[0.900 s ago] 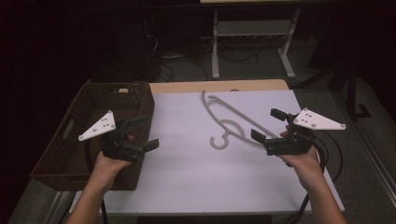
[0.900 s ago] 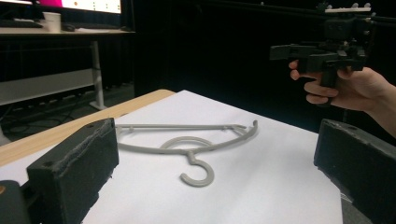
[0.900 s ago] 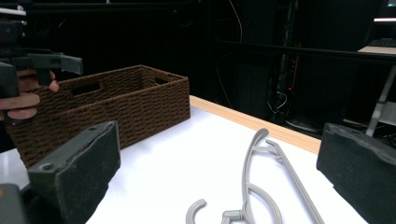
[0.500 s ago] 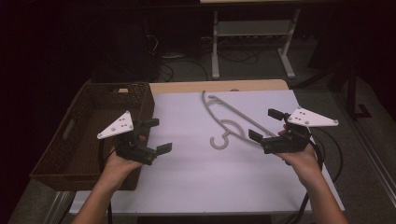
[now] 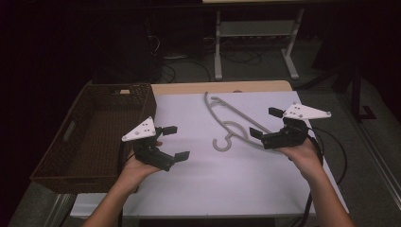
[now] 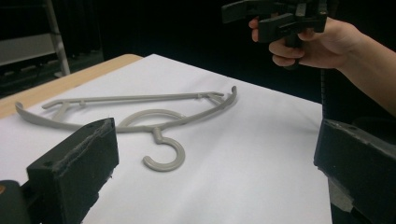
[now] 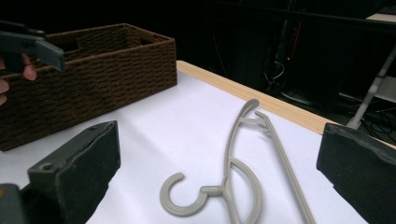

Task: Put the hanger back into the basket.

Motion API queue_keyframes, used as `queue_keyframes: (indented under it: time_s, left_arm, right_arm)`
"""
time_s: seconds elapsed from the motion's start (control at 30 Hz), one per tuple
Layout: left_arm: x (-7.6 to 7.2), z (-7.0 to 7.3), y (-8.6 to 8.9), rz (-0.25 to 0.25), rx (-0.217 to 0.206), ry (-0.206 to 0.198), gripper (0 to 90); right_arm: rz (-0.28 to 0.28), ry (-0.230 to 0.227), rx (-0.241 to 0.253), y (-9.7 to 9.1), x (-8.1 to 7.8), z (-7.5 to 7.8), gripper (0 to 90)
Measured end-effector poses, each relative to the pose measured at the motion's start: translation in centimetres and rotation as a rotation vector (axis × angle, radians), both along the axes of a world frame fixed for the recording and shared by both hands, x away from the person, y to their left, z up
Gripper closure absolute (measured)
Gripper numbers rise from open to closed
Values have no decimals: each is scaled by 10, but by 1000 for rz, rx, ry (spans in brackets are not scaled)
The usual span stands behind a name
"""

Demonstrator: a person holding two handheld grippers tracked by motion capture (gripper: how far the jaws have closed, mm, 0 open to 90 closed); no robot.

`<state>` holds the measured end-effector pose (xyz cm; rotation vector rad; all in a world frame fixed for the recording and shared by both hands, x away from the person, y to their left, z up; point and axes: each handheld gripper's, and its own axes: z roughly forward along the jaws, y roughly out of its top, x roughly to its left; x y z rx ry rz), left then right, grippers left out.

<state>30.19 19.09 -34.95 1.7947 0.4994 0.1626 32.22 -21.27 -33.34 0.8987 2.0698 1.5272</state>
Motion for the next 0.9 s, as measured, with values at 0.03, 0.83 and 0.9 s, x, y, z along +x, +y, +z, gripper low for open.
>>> queue_keyframes:
  time_s: [0.03,0.83,0.9]
  left_arm:
    - [0,-2,-1,-1,1,4,0]
    - [-2,-27,-5,-32,47,44,0]
    - [-3,-27,-4,-26,43,44,0]
  right_arm:
    - [-1,1,-1,0,2,0,0]
    - [15,130,-123,-1,55,-27,131]
    - [30,157,-148,1,63,-34,146]
